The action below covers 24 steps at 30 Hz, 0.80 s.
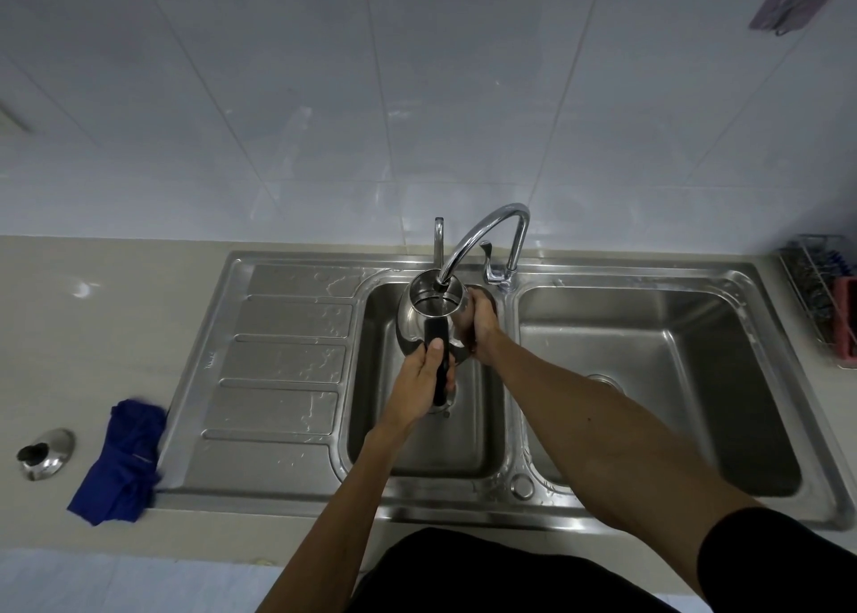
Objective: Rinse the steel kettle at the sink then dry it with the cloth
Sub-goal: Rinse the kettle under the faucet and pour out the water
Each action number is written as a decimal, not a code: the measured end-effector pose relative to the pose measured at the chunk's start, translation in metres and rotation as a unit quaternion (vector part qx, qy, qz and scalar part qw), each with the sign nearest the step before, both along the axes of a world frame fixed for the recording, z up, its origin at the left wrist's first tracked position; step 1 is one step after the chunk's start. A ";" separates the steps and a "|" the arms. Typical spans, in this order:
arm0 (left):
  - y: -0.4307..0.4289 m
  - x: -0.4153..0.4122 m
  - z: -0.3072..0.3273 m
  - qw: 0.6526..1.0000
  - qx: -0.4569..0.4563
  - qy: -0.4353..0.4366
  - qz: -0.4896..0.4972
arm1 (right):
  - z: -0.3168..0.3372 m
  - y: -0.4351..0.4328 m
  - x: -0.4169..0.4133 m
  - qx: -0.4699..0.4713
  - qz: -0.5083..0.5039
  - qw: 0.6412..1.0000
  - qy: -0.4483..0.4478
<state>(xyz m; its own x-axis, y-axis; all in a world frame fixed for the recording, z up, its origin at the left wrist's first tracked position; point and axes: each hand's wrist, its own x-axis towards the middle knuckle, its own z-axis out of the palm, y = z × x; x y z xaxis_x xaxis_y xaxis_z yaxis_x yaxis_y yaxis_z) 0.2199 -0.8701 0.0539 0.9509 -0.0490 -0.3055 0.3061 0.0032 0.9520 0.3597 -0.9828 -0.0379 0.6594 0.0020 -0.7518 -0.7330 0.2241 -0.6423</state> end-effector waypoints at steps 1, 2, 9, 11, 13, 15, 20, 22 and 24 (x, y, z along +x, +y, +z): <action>0.000 0.000 0.000 1.000 0.001 -0.002 -0.001 | -0.001 0.000 0.000 -0.004 0.000 1.000 0.002; 0.000 -0.001 0.000 1.000 0.002 -0.003 -0.002 | -0.002 0.000 0.000 -0.008 0.001 1.000 0.004; -0.003 0.000 0.001 1.000 0.006 -0.009 0.014 | 0.007 0.000 -0.003 -0.004 0.002 1.000 0.011; -0.003 0.000 0.001 1.000 0.008 -0.014 0.017 | 0.009 0.000 -0.003 -0.005 -0.001 1.000 0.011; -0.004 0.000 0.000 1.000 0.010 -0.019 0.023 | 0.011 0.000 -0.004 -0.007 -0.003 1.000 0.016; -0.005 0.000 -0.002 0.999 0.008 -0.017 0.030 | 0.010 0.001 -0.004 -0.012 -0.004 1.000 0.022; -0.008 -0.001 -0.008 0.997 -0.007 -0.026 0.066 | 0.019 0.000 -0.008 -0.010 0.006 0.999 0.041; -0.010 -0.001 -0.010 0.996 -0.013 -0.030 0.083 | 0.023 0.000 -0.011 0.000 0.007 0.999 0.044; -0.012 -0.002 -0.011 0.994 -0.016 -0.034 0.104 | 0.026 0.000 -0.014 0.012 0.006 0.999 0.044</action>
